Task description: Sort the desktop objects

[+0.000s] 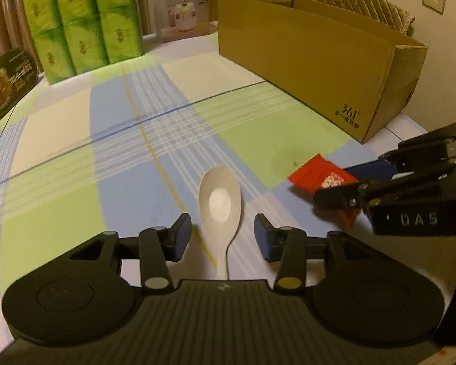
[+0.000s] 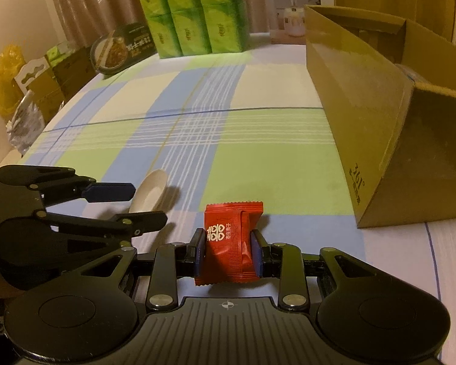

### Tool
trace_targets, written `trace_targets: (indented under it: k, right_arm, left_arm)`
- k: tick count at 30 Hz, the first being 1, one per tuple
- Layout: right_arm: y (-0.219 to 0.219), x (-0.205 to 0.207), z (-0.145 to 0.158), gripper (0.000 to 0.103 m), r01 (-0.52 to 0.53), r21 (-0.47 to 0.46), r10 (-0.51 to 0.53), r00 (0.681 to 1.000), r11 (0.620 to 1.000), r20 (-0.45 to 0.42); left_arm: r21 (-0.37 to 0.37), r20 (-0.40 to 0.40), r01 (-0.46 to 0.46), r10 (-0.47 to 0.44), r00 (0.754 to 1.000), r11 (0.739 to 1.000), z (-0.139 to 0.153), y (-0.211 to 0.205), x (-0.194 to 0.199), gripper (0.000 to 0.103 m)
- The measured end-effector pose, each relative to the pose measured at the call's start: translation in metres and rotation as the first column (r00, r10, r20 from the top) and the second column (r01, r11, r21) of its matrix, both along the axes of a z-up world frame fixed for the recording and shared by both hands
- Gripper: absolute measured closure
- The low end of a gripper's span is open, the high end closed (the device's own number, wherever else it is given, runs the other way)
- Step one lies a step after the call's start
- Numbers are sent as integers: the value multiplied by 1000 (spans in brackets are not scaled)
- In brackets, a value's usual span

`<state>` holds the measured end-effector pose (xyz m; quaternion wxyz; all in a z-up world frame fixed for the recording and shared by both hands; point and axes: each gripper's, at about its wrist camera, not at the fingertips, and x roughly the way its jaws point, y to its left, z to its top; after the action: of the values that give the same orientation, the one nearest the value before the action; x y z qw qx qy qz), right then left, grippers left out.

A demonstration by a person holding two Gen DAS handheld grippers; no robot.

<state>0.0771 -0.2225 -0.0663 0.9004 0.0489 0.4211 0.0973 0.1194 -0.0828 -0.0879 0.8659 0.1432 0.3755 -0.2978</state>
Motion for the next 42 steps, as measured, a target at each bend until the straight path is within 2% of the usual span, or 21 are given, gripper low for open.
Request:
trace_targets:
  k: [6,10,12,14,21,23,24,25,27,36,42]
  right_arm:
    - [-8,1,-2,75,12,27,-12,1000,1000,-8]
    - [-5,2,-1,75,1,36,-1,1000,999,-8]
    - [-4,4,-2,75,0,38,0,1000,999,-10]
    - [-3,4,-2,75,-2,38,2,1000,999,-8]
    - [1,4,-3,75,-3,19,3,1000,1000,4]
    - [2,4,-3,72,-8,10,8,1000,1000,6]
    - [3,4,-4,64,-8,7,8,1000,1000,6]
    - [3,4,-4,51,-8,5,8,1000,1000,7]
    - [5,4,-5,42,-12,1,12,1000,1000,8]
    - [16,3,-8,41,-47,-56,47,999,997,9]
    - [18,5,-10,41,-64,-84,65,998,994,13]
  left_arm:
    - [16,6,-10,10,1000,1000,-6,-10,9,62]
    - [-16,-28,-45,45,999,999,-7,-6,15,61]
    - [-16,-31,-47,47,998,999,-6,-5,14,65]
    - [-20,-33,-39,38,999,999,-6,-5,13,75]
    - [-18,-40,-36,35,999,999,-4,-4,10,76]
    - [-28,-43,-42,41,998,999,-2,-1,10,76]
    - [-33,-42,-45,44,998,998,-1,0,10,76]
    - [-37,-39,-48,46,998,998,0,1,10,76]
    - [-47,-32,-53,51,998,997,4,2,10,76]
    - [-94,-36,-100,97,995,991,15,16,18,76]
    - [-94,-45,-90,86,995,991,14,14,16,76]
